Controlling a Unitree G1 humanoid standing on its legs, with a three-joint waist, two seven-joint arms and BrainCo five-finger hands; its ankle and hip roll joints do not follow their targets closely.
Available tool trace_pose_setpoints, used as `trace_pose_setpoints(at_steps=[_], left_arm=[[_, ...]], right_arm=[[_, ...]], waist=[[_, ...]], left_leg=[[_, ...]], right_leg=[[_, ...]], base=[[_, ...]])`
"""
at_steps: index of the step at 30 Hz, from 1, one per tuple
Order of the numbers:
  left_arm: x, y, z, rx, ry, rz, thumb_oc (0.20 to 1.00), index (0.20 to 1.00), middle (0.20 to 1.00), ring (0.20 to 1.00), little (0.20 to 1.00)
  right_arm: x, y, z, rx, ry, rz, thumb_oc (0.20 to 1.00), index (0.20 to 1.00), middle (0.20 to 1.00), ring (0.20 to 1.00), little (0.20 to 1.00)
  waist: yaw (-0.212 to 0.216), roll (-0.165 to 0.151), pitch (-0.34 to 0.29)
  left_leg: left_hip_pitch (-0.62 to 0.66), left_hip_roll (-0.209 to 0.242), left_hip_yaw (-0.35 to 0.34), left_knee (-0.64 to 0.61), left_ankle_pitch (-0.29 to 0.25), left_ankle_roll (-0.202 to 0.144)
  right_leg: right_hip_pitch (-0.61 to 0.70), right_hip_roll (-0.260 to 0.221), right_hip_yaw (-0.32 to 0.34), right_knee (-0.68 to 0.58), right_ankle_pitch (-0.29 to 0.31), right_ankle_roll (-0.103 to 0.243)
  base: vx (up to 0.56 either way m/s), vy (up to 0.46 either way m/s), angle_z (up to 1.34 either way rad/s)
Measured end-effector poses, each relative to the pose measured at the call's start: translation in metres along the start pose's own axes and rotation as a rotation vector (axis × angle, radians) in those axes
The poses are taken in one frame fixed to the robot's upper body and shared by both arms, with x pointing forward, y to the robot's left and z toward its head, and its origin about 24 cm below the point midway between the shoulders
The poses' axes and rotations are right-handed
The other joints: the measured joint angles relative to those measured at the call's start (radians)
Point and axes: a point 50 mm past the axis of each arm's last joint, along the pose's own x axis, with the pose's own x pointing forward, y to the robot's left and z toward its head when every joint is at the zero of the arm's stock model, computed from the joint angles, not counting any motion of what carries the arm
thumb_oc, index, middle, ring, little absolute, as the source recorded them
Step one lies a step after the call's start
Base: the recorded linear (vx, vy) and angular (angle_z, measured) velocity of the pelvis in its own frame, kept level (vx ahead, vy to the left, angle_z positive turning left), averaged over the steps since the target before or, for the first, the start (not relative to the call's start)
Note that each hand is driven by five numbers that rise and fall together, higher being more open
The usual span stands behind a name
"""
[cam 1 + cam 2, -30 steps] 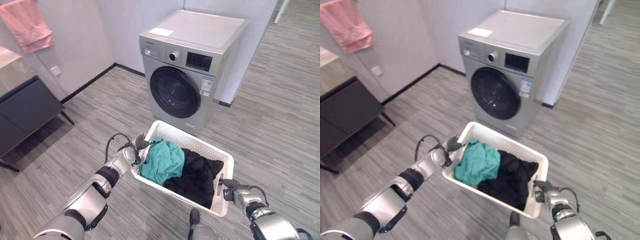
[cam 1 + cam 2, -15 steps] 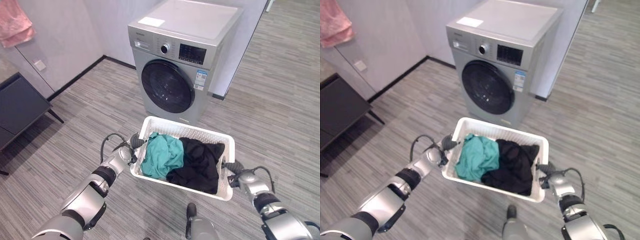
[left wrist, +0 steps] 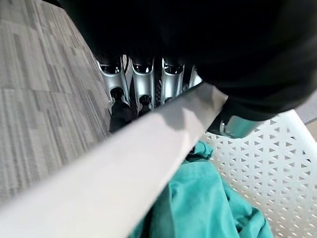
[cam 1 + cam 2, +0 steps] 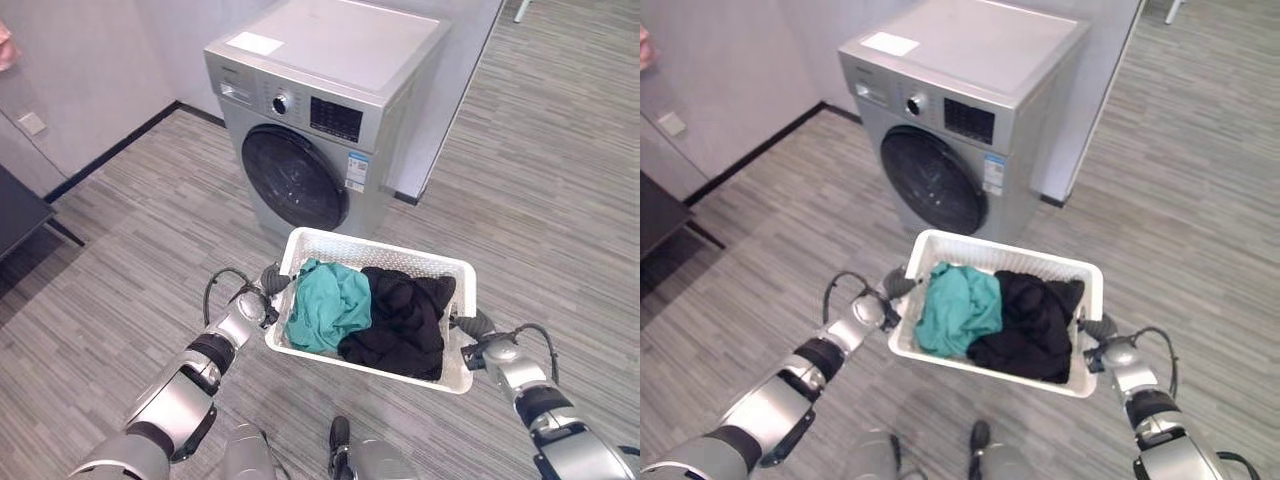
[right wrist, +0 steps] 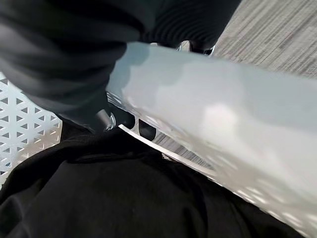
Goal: Grab the laundry basket,head to the washer,open it,put in the laundry and shut it.
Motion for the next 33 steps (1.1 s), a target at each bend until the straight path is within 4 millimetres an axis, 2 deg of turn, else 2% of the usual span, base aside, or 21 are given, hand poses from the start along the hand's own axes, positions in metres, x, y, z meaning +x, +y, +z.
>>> trace_pose_setpoints(at_steps=[2,5,8,9,10,11,12,13,14,15,17,19,22,23,24,26,27,28,30,31,33], left_arm=[[-0.003,0.007,-0.013,0.010,0.031,0.016,0.200,0.200,0.200,0.200,0.200],[-0.004,0.002,-0.017,-0.010,0.037,-0.001,0.200,0.200,0.200,0.200,0.200],[-0.004,0.002,-0.016,-0.012,0.030,-0.001,0.200,0.200,0.200,0.200,0.200],[-0.005,-0.002,-0.016,-0.018,0.029,-0.009,0.200,0.200,0.200,0.200,0.200],[-0.006,-0.005,-0.018,-0.019,0.037,-0.015,0.200,0.200,0.200,0.200,0.200],[-0.006,-0.005,-0.019,-0.019,0.039,-0.016,0.200,0.200,0.200,0.200,0.200],[-0.006,-0.005,-0.019,-0.019,0.039,-0.014,0.200,0.200,0.200,0.200,0.200],[-0.006,-0.004,-0.019,-0.018,0.039,-0.012,0.200,0.200,0.200,0.200,0.200],[-0.006,-0.001,-0.021,-0.011,0.042,-0.004,0.200,0.200,0.200,0.200,0.200],[-0.007,-0.001,-0.022,0.000,0.045,0.003,0.200,0.200,0.200,0.200,0.200],[-0.007,0.005,-0.025,0.016,0.052,0.020,0.200,0.200,0.200,0.200,0.200],[-0.007,0.005,-0.022,0.019,0.043,0.019,0.200,0.200,0.200,0.200,0.200],[-0.007,0.006,-0.023,0.039,0.041,0.015,0.200,0.200,0.200,0.200,0.200],[-0.007,0.006,-0.023,0.039,0.038,0.016,0.200,0.200,0.200,0.200,0.200],[-0.007,0.008,-0.022,0.037,0.034,0.020,0.200,0.200,0.200,0.200,0.200],[-0.007,0.015,-0.022,0.045,0.031,0.037,0.200,0.200,0.200,0.200,0.200],[-0.006,0.020,-0.017,0.038,0.017,0.051,0.200,0.200,0.200,0.200,0.200],[-0.005,0.023,-0.015,0.030,0.010,0.060,0.200,0.200,0.200,0.200,0.200],[-0.005,0.033,-0.009,-0.001,-0.012,0.089,0.200,0.200,0.200,0.200,0.200],[-0.005,0.038,-0.005,-0.006,-0.031,0.104,0.200,0.200,0.200,0.200,0.200],[-0.005,0.041,0.008,-0.031,-0.085,0.121,0.200,0.200,0.200,0.200,0.200]], right_arm=[[0.002,0.012,0.001,-0.004,0.010,0.031,0.200,0.200,0.200,0.200,0.200],[0.001,0.015,-0.003,-0.014,0.025,0.039,0.200,0.200,0.200,0.200,0.200],[0.001,0.013,-0.006,-0.020,0.030,0.035,0.200,0.200,0.200,0.200,0.200],[0.001,0.009,-0.005,-0.028,0.029,0.027,0.200,0.200,0.200,0.200,0.200],[0.001,0.008,-0.005,-0.030,0.029,0.026,0.200,0.200,0.200,0.200,0.200],[0.000,0.009,-0.007,-0.030,0.032,0.027,0.200,0.200,0.200,0.200,0.200],[0.000,0.010,-0.007,-0.029,0.033,0.029,0.200,0.200,0.200,0.200,0.200],[0.000,0.012,-0.009,-0.033,0.037,0.038,0.200,0.200,0.200,0.200,0.200],[-0.001,0.017,-0.011,-0.028,0.041,0.052,0.200,0.200,0.200,0.200,0.200],[-0.001,0.023,-0.010,-0.020,0.039,0.064,0.200,0.200,0.200,0.200,0.200],[-0.001,0.028,-0.012,-0.010,0.045,0.074,0.200,0.200,0.200,0.200,0.200],[-0.002,0.027,-0.014,0.005,0.051,0.070,0.200,0.200,0.200,0.200,0.200],[-0.002,0.028,-0.015,0.017,0.049,0.071,0.200,0.200,0.200,0.200,0.200],[-0.003,0.029,-0.015,0.018,0.049,0.073,0.200,0.200,0.200,0.200,0.200],[-0.003,0.029,-0.012,0.019,0.036,0.076,0.200,0.200,0.200,0.200,0.200],[-0.003,0.030,-0.007,0.020,0.015,0.078,0.200,0.200,0.200,0.200,0.200],[-0.002,0.027,0.000,0.013,-0.006,0.072,0.200,0.200,0.200,0.200,0.200],[-0.002,0.024,0.005,0.011,-0.026,0.066,0.200,0.200,0.200,0.200,0.200],[-0.003,0.018,0.018,0.003,-0.081,0.056,0.200,0.200,0.200,0.200,0.200],[-0.004,0.016,0.025,0.000,-0.110,0.053,0.200,0.200,0.200,0.200,0.200],[-0.005,0.008,0.026,0.000,-0.121,0.027,0.200,0.200,0.200,0.200,0.200]], waist=[[0.027,0.011,-0.002],[0.023,0.046,-0.019],[0.015,0.063,-0.026],[0.015,0.088,-0.040],[0.019,0.107,-0.051],[0.009,0.107,-0.052],[0.012,0.106,-0.051],[0.028,0.108,-0.052],[0.035,0.104,-0.054],[0.037,0.102,-0.054],[0.050,0.109,-0.059],[0.047,0.108,-0.059],[0.053,0.103,-0.062],[0.051,0.100,-0.063],[0.053,0.099,-0.062],[0.046,0.096,-0.064],[0.043,0.082,-0.064],[0.040,0.073,-0.067],[0.022,0.064,-0.069],[0.014,0.062,-0.070],[-0.010,0.056,-0.073]], left_leg=[[0.082,0.057,-0.027,-0.264,0.009,-0.006],[0.056,0.064,-0.078,-0.235,0.017,-0.011],[0.093,0.039,-0.020,-0.217,0.017,-0.011],[0.121,0.021,-0.014,-0.218,0.062,0.028],[0.154,0.007,0.013,-0.245,0.067,0.014],[0.185,-0.016,0.027,-0.278,0.076,-0.004],[0.203,-0.052,0.032,-0.288,0.066,0.014],[0.218,-0.076,0.036,-0.285,0.048,0.047],[0.224,-0.110,0.032,-0.270,0.008,0.084],[0.223,-0.142,0.055,-0.243,-0.039,0.107],[0.240,-0.209,0.091,-0.247,-0.064,0.149],[0.246,-0.245,0.092,-0.246,-0.073,0.179],[0.260,-0.264,0.112,-0.251,-0.089,0.229],[0.266,-0.267,0.122,-0.249,-0.098,0.240],[0.276,-0.264,0.133,-0.257,-0.109,0.250],[0.289,-0.256,0.146,-0.274,-0.104,0.243],[0.301,-0.257,0.172,-0.278,-0.121,0.240],[0.305,-0.258,0.184,-0.275,-0.133,0.237],[0.315,-0.264,0.189,-0.272,-0.173,0.226],[0.317,-0.266,0.191,-0.261,-0.168,0.219],[0.329,-0.271,0.172,-0.233,-0.206,0.208]], right_leg=[[0.044,0.054,0.051,-0.041,0.011,-0.007],[0.084,0.052,0.099,-0.073,0.002,0.009],[0.122,0.008,0.122,-0.089,-0.009,0.046],[0.123,-0.010,0.123,-0.085,-0.018,0.069],[0.129,-0.024,0.127,-0.085,-0.029,0.089],[0.137,-0.058,0.122,-0.074,-0.039,0.112],[0.130,-0.096,0.120,-0.047,-0.042,0.126],[0.117,-0.130,0.114,-0.009,-0.055,0.145],[0.117,-0.158,0.094,-0.007,-0.038,0.175],[0.119,-0.188,0.092,0.004,-0.036,0.190],[0.083,-0.263,0.092,0.077,-0.040,0.201],[0.056,-0.301,0.092,0.143,-0.036,0.206],[-0.100,-0.350,0.099,0.401,-0.009,0.222],[-0.138,-0.349,0.089,0.439,-0.038,0.230],[-0.186,-0.349,0.043,0.466,-0.075,0.229],[-0.236,-0.318,-0.004,0.430,-0.103,0.212],[-0.305,-0.279,-0.056,0.388,-0.098,0.218],[-0.339,-0.257,-0.093,0.361,-0.077,0.201],[-0.397,-0.229,-0.164,0.332,-0.037,0.175],[-0.400,-0.214,-0.195,0.290,-0.024,0.171],[-0.378,-0.195,-0.210,0.208,0.022,0.157]], base=[[0.21,0.199,-0.88],[0.31,0.331,-0.67],[0.20,0.304,-0.23],[0.24,0.441,-0.24],[0.16,0.327,-0.13],[0.05,0.124,-0.10],[0.07,0.197,-0.14],[0.11,0.291,-0.28],[0.14,0.379,-0.29],[0.11,0.271,-0.29],[0.11,0.295,-0.28],[0.11,0.256,0.02],[0.12,0.221,-0.14],[0.13,0.142,-0.39],[0.15,0.062,-0.42],[0.14,0.046,-0.36],[0.23,0.020,-0.39],[0.37,0.027,-0.36],[0.22,-0.013,-0.16],[0.15,-0.038,0.00],[0.26,-0.035,0.29]])
